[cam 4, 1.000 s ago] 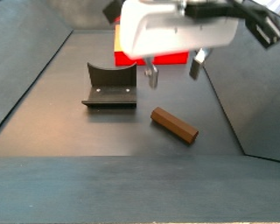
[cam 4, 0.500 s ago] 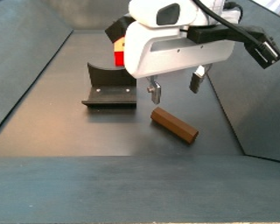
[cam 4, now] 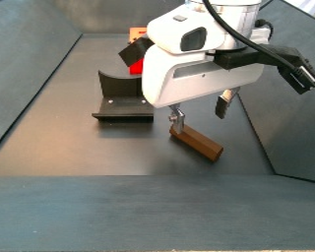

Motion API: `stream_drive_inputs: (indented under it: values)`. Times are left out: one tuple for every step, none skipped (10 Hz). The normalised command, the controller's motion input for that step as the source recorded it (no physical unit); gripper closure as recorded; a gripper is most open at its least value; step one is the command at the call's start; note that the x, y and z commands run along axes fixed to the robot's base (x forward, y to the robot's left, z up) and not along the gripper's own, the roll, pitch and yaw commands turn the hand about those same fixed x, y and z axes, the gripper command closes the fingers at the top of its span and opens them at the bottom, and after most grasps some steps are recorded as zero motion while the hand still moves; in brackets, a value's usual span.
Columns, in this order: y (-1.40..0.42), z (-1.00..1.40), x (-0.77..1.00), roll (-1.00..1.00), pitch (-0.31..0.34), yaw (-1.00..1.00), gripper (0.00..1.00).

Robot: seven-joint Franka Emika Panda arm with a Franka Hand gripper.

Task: Pick up the hexagon object. Move up. Place the hexagon object on the fixture. Regrasp the hexagon object. Move to above the board. Insert the hexagon object.
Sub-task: Pick up the hexagon object.

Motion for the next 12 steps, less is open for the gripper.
stream_drive_inputs:
  values:
    - [0.11,-0.14,-0.09,0.00,0.000,0.00,0.00]
    - [0.24,-0.31,-0.05,0.00,0.000,0.02,0.00]
    - [0.26,-0.46,-0.06,0.00,-0.016,0.13,0.00]
    - [0.27,-0.54,0.00,0.00,-0.054,0.19,0.00]
    - [0.18,-0.66,-0.01,-0.03,-0.103,0.24,0.00]
    - [0.13,-0.76,0.00,-0.08,-0.147,0.24,0.00]
    - [0.01,-0.81,0.02,-0.09,-0.149,0.28,0.00]
    - [0.00,-0.79,0.09,-0.09,-0.170,0.22,0.00]
    - [-0.04,-0.80,0.28,-0.11,-0.149,0.23,0.00]
    - [-0.09,-0.76,0.27,-0.10,-0.154,0.19,0.00]
    - [-0.08,-0.72,0.25,-0.10,-0.146,0.16,0.00]
    - [0.00,-0.49,0.04,-0.08,-0.124,0.13,0.00]
